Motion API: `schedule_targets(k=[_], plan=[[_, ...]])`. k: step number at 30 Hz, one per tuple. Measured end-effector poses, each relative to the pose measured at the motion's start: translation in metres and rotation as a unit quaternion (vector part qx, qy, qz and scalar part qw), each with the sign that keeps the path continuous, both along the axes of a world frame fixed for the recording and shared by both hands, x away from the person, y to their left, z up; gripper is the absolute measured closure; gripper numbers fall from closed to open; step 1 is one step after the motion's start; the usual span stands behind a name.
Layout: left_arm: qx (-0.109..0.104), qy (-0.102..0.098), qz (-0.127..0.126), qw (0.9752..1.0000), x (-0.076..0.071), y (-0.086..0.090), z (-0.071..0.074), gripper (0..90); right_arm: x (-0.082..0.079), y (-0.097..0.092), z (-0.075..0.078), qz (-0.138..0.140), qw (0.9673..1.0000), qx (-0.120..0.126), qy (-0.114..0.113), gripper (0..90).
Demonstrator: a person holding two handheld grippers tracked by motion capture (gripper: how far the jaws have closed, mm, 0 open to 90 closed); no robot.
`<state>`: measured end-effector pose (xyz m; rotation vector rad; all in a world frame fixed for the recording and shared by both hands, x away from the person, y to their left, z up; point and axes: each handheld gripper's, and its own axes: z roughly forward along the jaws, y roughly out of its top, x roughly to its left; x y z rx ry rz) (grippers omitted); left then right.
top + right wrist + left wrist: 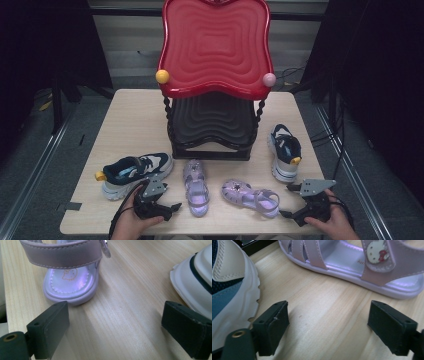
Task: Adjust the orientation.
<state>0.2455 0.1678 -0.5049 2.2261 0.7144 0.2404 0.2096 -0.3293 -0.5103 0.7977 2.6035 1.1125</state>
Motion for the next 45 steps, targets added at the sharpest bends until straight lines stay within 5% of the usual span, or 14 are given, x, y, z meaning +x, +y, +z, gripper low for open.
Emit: schedule_targets(k=[12,28,45], plan=[[0.001,0.033,0.002,0.9995,-0.007,-0.014,0.015,20.9,0.000,0.000,0.000,0.000,1.0000,0.000,0.000,7.0],[-0.022,0.007,0.011,0.9997,0.000,-0.028,0.045,21.4,0.000,0.000,0.000,0.000,1.0000,0.000,0.000,7.0],[-0.038,0.027,0.024,0.9986,0.000,-0.026,0.054,25.0,0.000,0.000,0.000,0.000,1.0000,0.000,0.000,7.0]])
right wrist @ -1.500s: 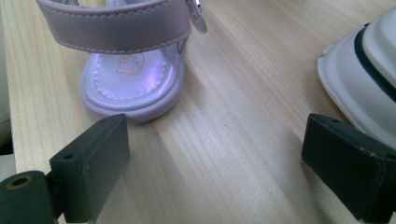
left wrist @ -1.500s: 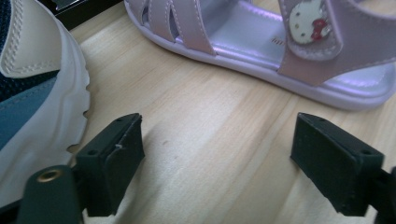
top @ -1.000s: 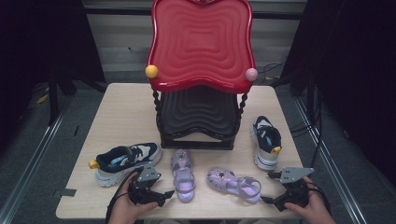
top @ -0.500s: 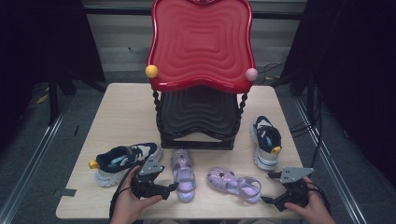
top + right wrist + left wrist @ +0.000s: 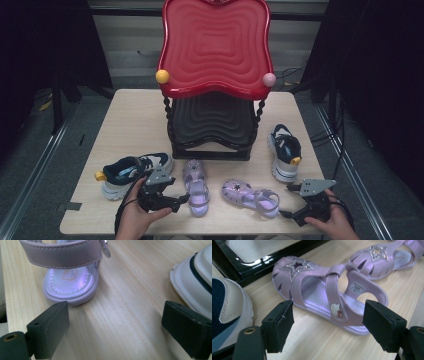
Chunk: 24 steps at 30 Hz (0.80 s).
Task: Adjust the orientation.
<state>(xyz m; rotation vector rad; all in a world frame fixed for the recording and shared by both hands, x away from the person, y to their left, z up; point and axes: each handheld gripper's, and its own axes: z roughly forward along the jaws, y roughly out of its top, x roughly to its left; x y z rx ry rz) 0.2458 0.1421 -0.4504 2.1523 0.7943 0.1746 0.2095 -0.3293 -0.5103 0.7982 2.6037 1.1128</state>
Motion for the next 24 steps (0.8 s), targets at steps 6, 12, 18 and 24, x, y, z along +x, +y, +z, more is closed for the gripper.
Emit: schedule_targets(k=[6,12,18,24], plan=[[0.005,-0.001,0.003,1.0000,0.007,-0.010,-0.003,26.4,0.000,0.000,0.000,0.000,1.0000,0.000,0.000,7.0],[0.014,-0.006,-0.003,0.9999,0.012,-0.022,-0.007,29.1,0.000,0.000,0.000,0.000,1.0000,0.000,0.000,7.0],[0.018,-0.004,0.005,0.9998,0.014,-0.020,-0.012,33.5,0.000,0.000,0.000,0.000,1.0000,0.000,0.000,7.0],[0.017,-0.002,0.005,0.9998,0.014,-0.020,-0.013,38.0,0.000,0.000,0.000,0.000,1.0000,0.000,0.000,7.0]])
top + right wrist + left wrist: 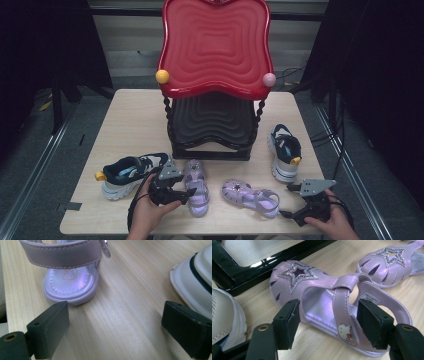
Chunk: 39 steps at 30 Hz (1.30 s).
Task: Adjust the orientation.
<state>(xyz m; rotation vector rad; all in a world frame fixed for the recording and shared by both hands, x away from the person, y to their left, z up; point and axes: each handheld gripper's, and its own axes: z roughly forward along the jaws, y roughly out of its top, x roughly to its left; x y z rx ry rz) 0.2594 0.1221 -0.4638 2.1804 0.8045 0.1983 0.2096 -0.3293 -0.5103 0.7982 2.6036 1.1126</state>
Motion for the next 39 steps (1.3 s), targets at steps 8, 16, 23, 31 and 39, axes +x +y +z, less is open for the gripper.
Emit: schedule_targets(k=[8,16,23,31,39], plan=[[-0.001,-0.001,-0.009,1.0000,0.000,0.003,0.001,44.2,0.000,0.000,0.000,0.000,1.0000,0.000,0.000,7.0],[0.007,-0.005,-0.004,1.0000,-0.001,0.009,0.003,50.6,0.000,0.000,0.000,0.000,1.0000,0.000,0.000,7.0],[0.010,-0.011,0.011,0.9998,-0.001,0.016,0.004,54.1,0.000,0.000,0.000,0.000,1.0000,0.000,0.000,7.0],[-0.003,-0.017,0.039,0.9991,-0.003,0.025,0.001,54.4,0.000,0.000,0.000,0.000,1.0000,0.000,0.000,7.0],[-0.013,-0.032,0.032,0.9989,-0.004,0.023,-0.004,51.6,0.000,0.000,0.000,0.000,1.0000,0.000,0.000,7.0]])
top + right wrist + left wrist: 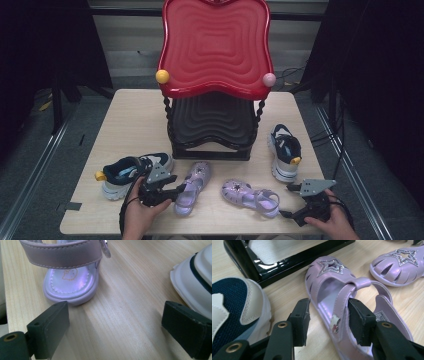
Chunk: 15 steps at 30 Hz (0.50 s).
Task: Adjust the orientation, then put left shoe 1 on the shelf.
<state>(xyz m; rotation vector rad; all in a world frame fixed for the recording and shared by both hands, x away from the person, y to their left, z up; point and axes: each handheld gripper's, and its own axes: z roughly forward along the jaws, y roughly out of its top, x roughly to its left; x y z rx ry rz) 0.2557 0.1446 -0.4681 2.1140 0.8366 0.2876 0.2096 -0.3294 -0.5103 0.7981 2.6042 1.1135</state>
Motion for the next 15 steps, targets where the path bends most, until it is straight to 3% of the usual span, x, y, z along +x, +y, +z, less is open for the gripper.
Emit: schedule_targets(k=[4,11,15], plan=[[-0.016,-0.006,0.001,0.9999,0.0010,-0.0029,-0.0022,51.4,0.0000,0.0000,0.0000,0.000,1.0000,0.000,0.000,7.0],[-0.021,-0.008,0.020,0.9995,-0.0001,-0.0051,-0.0033,48.3,0.0000,0.0000,0.0000,0.000,1.0000,0.000,0.000,7.0],[-0.025,-0.009,0.022,0.9994,-0.0004,-0.0063,-0.0029,51.1,-0.0001,0.0000,0.0000,0.000,1.0000,0.000,0.000,7.0]])
